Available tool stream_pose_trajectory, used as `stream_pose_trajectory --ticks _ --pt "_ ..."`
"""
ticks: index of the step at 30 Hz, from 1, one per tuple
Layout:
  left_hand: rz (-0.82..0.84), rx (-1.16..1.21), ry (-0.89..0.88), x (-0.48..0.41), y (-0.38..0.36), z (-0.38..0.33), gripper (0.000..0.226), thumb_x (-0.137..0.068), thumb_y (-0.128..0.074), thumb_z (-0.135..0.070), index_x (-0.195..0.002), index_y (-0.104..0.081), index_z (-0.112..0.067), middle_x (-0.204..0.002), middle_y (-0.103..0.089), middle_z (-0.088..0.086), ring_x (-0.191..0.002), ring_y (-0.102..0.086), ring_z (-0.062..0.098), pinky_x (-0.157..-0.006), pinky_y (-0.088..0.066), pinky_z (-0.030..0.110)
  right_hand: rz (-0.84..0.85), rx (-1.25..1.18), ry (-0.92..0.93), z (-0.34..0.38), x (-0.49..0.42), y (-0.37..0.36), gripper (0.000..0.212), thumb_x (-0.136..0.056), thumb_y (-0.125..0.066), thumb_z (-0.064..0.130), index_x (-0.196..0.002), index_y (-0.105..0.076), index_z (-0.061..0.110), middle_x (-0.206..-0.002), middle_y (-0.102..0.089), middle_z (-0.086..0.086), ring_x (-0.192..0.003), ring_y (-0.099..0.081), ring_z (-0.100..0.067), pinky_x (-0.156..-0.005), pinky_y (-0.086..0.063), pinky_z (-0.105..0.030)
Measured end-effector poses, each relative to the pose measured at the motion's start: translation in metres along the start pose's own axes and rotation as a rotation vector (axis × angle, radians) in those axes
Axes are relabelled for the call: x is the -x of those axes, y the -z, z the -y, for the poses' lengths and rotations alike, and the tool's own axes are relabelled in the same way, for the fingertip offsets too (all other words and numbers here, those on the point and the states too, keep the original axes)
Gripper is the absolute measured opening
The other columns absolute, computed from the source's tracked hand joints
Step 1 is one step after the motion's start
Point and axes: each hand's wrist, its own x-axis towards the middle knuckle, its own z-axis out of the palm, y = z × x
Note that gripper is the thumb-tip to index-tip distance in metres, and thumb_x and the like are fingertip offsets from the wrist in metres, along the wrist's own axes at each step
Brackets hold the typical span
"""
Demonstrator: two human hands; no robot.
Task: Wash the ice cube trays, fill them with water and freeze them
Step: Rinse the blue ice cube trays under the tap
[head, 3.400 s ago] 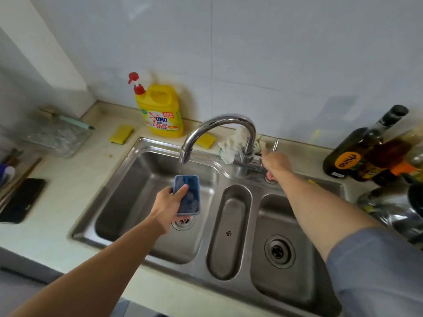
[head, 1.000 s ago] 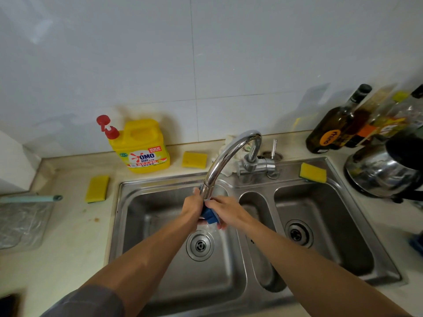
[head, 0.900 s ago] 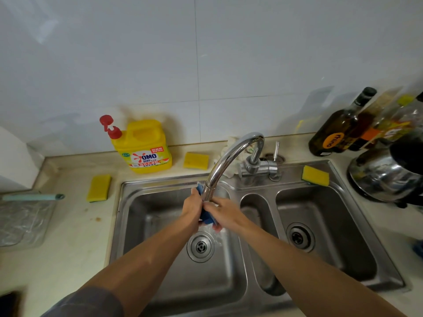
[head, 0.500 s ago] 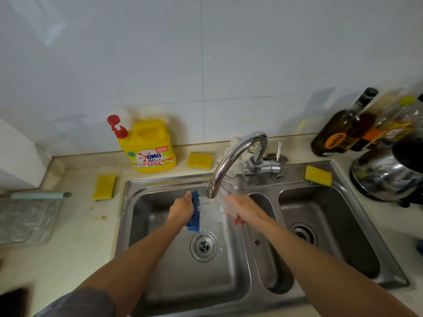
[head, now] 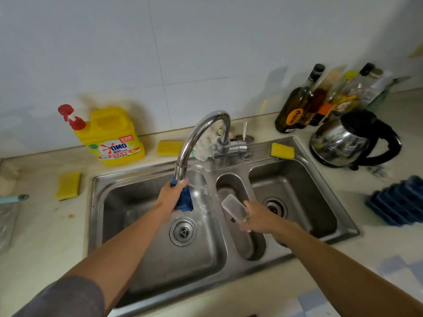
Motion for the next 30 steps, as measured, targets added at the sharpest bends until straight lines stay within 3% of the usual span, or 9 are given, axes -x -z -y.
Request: stream_pose_trajectory --ticks 2,4,6,9,14,17,21,27,30 --pt "-0.056 0.059 -0.014 0.002 -0.002 0.002 0.008 -0.087 -0.065 -0.024 -0.093 -0.06 -0.02 -0.093 -0.067 0.013 -0.082 -0.065 0.027 -0.087 -0.056 0.049 0.021 0.12 0.001 -0.025 0.007 -0.007 0.063 -0.081 -0.081 0.026 -0.132 -0.049 0.01 -0.137 -0.049 -0.009 -0.119 -0.057 -0.027 -0.095 -0.051 -0.038" --pt "-0.098 0.143 0.019 0.006 -0.003 0.002 0.022 -0.085 -0.061 -0.014 -0.107 -0.058 -0.016 -0.096 -0.064 0.014 -0.084 -0.064 0.029 -0.081 -0.055 0.047 0.042 0.199 0.008 -0.049 0.011 -0.015 0.067 -0.083 -0.079 0.021 -0.139 -0.044 0.011 -0.142 -0.043 -0.009 -0.122 -0.055 -0.03 -0.098 -0.05 -0.04" --pt "-0.143 0.201 0.044 0.013 -0.005 0.003 0.035 -0.083 -0.062 -0.012 -0.117 -0.054 -0.017 -0.101 -0.064 0.013 -0.089 -0.064 0.03 -0.077 -0.054 0.044 0.036 0.294 0.033 -0.069 0.014 -0.021 0.061 -0.087 -0.074 0.017 -0.139 -0.043 0.014 -0.142 -0.043 -0.012 -0.123 -0.054 -0.031 -0.099 -0.051 -0.044" --pt "-0.178 0.251 0.059 0.018 -0.01 0.004 0.028 -0.086 -0.066 -0.011 -0.112 -0.058 -0.016 -0.102 -0.066 0.013 -0.091 -0.064 0.032 -0.078 -0.055 0.047 0.027 0.391 0.095 -0.091 0.019 -0.027 0.055 -0.091 -0.069 0.016 -0.14 -0.043 0.014 -0.144 -0.04 -0.013 -0.128 -0.048 -0.03 -0.101 -0.047 -0.042" --pt "-0.228 0.254 0.074 0.029 -0.028 0.007 0.024 -0.094 -0.066 -0.016 -0.116 -0.058 -0.014 -0.1 -0.066 0.011 -0.087 -0.066 0.03 -0.073 -0.056 0.045 0.048 0.687 0.119 -0.122 0.034 -0.035 0.076 -0.095 -0.059 0.007 -0.159 -0.021 0.019 -0.166 -0.01 -0.018 -0.152 -0.018 -0.042 -0.118 -0.03 -0.057" --pt "-0.242 0.261 0.084 0.036 -0.035 0.013 0.026 -0.095 -0.065 -0.016 -0.12 -0.059 -0.015 -0.102 -0.066 0.011 -0.09 -0.066 0.032 -0.077 -0.057 0.048 0.047 0.665 0.133 -0.123 0.037 -0.033 0.071 -0.096 -0.057 0.008 -0.159 -0.024 0.018 -0.167 -0.009 -0.018 -0.153 -0.015 -0.042 -0.119 -0.028 -0.057" --pt "-0.257 0.3 0.091 0.045 -0.038 0.016 0.024 -0.096 -0.064 -0.016 -0.118 -0.056 -0.017 -0.101 -0.066 0.01 -0.088 -0.066 0.032 -0.069 -0.056 0.045 -0.021 0.596 0.177 -0.116 0.037 -0.032 0.05 -0.096 -0.058 0.014 -0.145 -0.045 0.013 -0.156 -0.031 -0.017 -0.142 -0.035 -0.038 -0.113 -0.038 -0.05" --pt "-0.243 0.352 0.08 0.046 -0.033 0.008 0.027 -0.101 -0.056 -0.02 -0.128 -0.052 -0.018 -0.114 -0.064 0.012 -0.103 -0.065 0.035 -0.088 -0.056 0.057 -0.118 0.496 0.224 -0.081 0.029 -0.025 0.045 -0.095 -0.061 0.023 -0.137 -0.047 0.012 -0.141 -0.043 -0.011 -0.131 -0.047 -0.033 -0.106 -0.045 -0.046" --pt "-0.24 0.378 0.101 0.038 -0.028 0.002 0.023 -0.104 -0.05 -0.024 -0.126 -0.049 -0.018 -0.115 -0.063 0.013 -0.104 -0.065 0.035 -0.092 -0.055 0.06 -0.126 0.253 0.219 -0.044 0.022 -0.018 0.051 -0.099 -0.06 0.027 -0.146 -0.045 0.013 -0.149 -0.041 -0.009 -0.134 -0.046 -0.029 -0.109 -0.043 -0.044"
